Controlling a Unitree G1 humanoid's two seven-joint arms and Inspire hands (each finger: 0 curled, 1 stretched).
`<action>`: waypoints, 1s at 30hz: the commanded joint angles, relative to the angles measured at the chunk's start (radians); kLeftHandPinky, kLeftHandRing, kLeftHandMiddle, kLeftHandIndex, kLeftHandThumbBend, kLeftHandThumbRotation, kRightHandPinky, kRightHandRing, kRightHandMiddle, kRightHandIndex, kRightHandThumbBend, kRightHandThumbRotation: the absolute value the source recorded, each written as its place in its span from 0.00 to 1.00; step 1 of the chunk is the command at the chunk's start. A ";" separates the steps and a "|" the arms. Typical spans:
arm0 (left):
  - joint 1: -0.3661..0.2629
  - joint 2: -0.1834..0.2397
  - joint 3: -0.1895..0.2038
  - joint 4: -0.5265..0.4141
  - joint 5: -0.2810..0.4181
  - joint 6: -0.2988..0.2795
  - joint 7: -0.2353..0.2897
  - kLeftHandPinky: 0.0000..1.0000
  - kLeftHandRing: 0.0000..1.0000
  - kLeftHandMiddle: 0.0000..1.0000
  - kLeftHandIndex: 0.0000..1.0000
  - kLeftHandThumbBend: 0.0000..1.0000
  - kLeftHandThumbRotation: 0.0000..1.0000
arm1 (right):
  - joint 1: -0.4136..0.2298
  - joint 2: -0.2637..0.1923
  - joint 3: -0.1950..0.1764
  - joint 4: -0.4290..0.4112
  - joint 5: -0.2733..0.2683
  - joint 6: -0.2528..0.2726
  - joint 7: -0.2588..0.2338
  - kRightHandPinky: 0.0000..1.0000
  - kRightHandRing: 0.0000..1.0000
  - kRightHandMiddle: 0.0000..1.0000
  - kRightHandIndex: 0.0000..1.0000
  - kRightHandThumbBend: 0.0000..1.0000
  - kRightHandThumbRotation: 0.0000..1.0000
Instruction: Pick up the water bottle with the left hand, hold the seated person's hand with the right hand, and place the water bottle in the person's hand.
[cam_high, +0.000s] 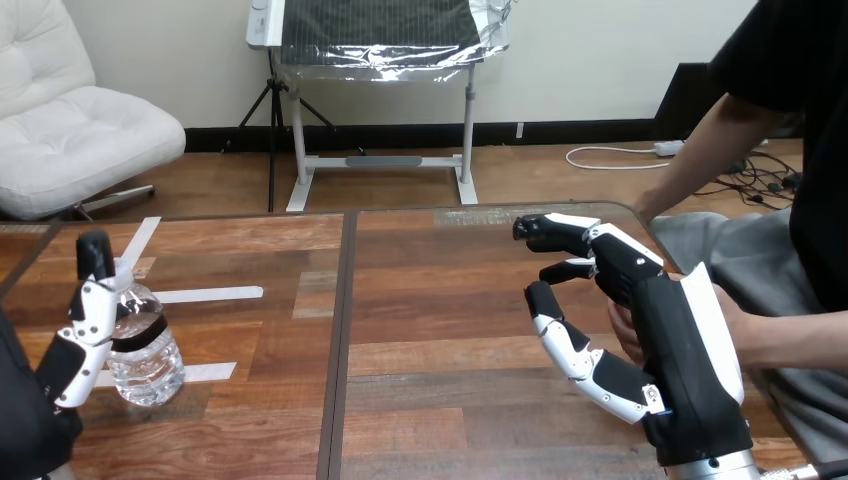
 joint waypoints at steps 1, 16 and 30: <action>-0.080 0.045 0.010 0.052 0.002 0.018 0.000 0.83 0.90 0.92 0.91 0.48 0.76 | -0.074 0.001 -0.011 0.015 0.006 -0.032 -0.001 0.62 0.74 0.77 0.69 0.31 0.00; -0.167 0.099 0.016 0.225 -0.076 0.073 -0.049 0.84 0.89 0.92 0.91 0.53 0.76 | -0.084 0.000 -0.014 0.023 0.010 -0.033 0.004 0.59 0.72 0.76 0.68 0.32 0.00; -0.272 0.141 -0.009 0.415 -0.196 0.077 -0.148 0.80 0.85 0.88 0.89 0.66 0.65 | -0.092 -0.007 -0.020 0.031 0.014 -0.039 0.012 0.59 0.73 0.76 0.68 0.33 0.00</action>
